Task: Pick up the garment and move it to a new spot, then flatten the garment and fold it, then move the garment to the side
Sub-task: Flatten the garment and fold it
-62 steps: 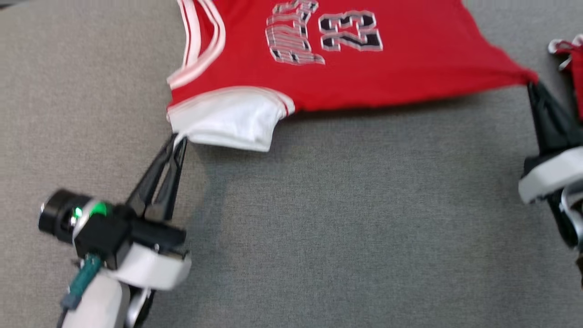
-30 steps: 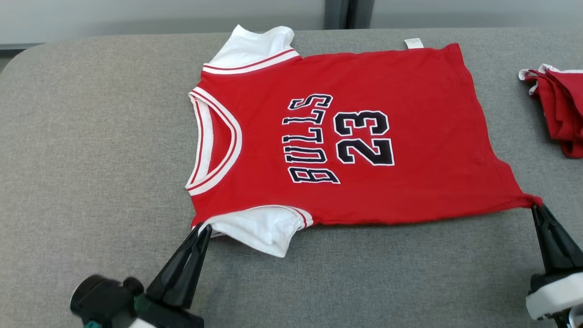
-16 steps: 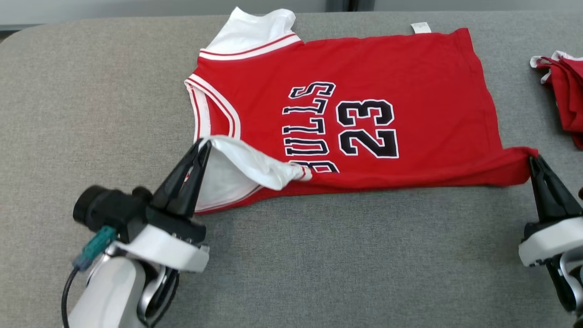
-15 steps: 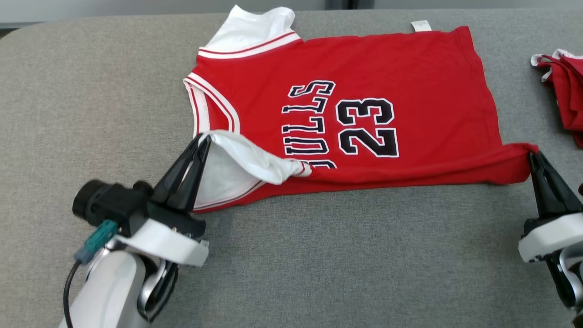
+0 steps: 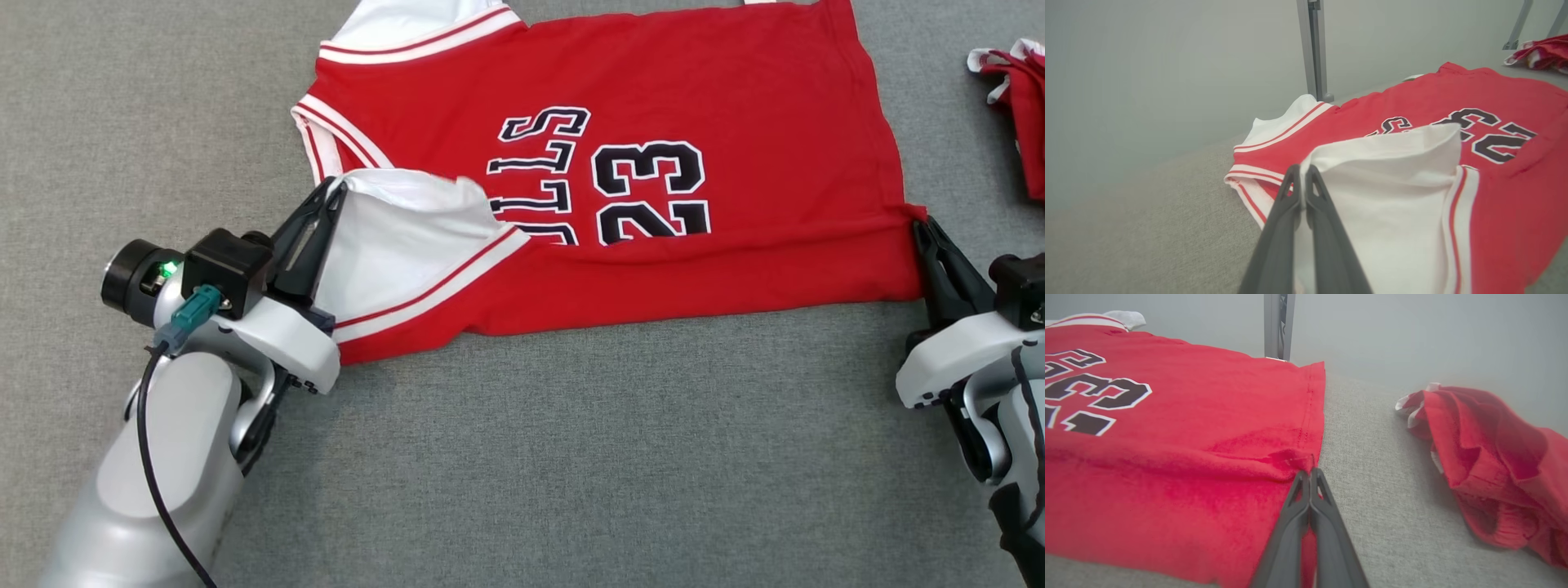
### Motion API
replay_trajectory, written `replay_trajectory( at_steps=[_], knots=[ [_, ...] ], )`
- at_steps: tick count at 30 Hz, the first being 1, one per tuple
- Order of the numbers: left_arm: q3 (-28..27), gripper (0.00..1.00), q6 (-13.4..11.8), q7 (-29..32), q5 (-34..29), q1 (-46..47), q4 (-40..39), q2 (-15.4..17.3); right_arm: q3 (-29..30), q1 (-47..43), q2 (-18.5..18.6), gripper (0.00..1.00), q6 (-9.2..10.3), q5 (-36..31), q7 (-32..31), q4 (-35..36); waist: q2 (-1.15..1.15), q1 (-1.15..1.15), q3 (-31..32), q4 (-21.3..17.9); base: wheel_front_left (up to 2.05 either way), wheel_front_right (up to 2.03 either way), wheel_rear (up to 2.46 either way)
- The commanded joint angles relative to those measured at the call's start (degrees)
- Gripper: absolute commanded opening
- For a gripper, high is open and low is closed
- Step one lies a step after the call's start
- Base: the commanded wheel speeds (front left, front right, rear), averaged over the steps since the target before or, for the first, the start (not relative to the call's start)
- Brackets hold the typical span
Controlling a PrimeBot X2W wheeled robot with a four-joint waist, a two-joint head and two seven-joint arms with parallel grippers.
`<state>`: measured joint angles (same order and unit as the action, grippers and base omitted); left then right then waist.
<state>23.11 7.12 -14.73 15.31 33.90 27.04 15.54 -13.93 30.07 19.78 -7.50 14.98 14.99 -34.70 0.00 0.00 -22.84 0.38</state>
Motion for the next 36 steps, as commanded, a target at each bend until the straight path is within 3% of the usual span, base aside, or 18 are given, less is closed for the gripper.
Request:
replay_trajectory(
  at_steps=[1,5,14,15,16,17,18,19,28,36],
  knots=[
    [0.07,0.0,0.11,-0.36,-1.11,2.15,2.23,0.43,-0.19,1.5,0.3,0.0,0.01,-0.48,0.27,-1.81,0.0,0.0,-0.41,-0.09,0.0,0.0,0.0],
    [0.02,0.0,-0.76,-0.42,-2.04,3.51,4.59,0.28,-0.3,2.84,0.38,0.0,0.01,-0.61,0.27,-3.72,0.0,0.0,-0.72,0.06,0.0,0.0,0.0],
    [1.21,0.0,-0.16,-0.47,-2.08,5.19,8.48,-1.08,-0.73,4.4,0.12,0.0,0.01,-0.29,0.27,-6.85,0.0,0.0,-0.25,0.46,0.0,0.0,0.0],
    [0.98,0.0,-0.18,-0.47,-1.58,5.25,8.5,-1.35,-0.33,4.55,0.01,0.1,0.01,-0.5,0.27,-7.11,0.0,0.0,-0.12,0.48,0.0,0.0,0.0],
    [0.63,0.24,-0.11,-0.47,-0.94,5.03,8.61,-1.73,-0.14,4.55,-0.18,0.29,0.01,-0.72,0.27,-7.3,0.0,0.0,0.01,0.52,0.0,0.0,0.0],
    [0.39,0.69,-0.04,-0.47,-0.64,4.82,8.79,-1.92,-0.04,4.53,-0.38,0.41,0.01,-0.95,0.27,-7.17,0.0,0.0,0.16,0.57,0.0,0.0,0.0],
    [0.01,1.0,-0.01,-0.47,-0.15,4.57,8.74,-2.29,0.17,4.51,-0.51,0.82,0.01,-1.37,0.27,-6.66,0.0,0.0,0.32,0.59,0.0,0.0,0.0],
    [-0.61,1.0,0.01,-0.47,0.57,4.2,8.41,-2.77,0.59,4.37,-0.56,1.0,0.01,-1.82,0.27,-5.86,0.0,0.0,0.53,0.57,0.0,0.0,0.0],
    [-6.3,1.0,-1.88,0.48,7.38,-4.09,3.92,-5.37,7.24,-1.69,-2.56,1.0,0.01,-4.4,0.27,3.22,0.0,0.0,3.58,0.15,0.0,0.0,0.0],
    [-6.25,1.0,-6.01,11.34,11.45,-16.12,-3.63,-6.27,10.78,-8.27,-4.32,1.0,0.01,-5.14,0.27,6.55,0.0,0.0,6.19,0.39,0.0,0.0,0.0]
  ],
)
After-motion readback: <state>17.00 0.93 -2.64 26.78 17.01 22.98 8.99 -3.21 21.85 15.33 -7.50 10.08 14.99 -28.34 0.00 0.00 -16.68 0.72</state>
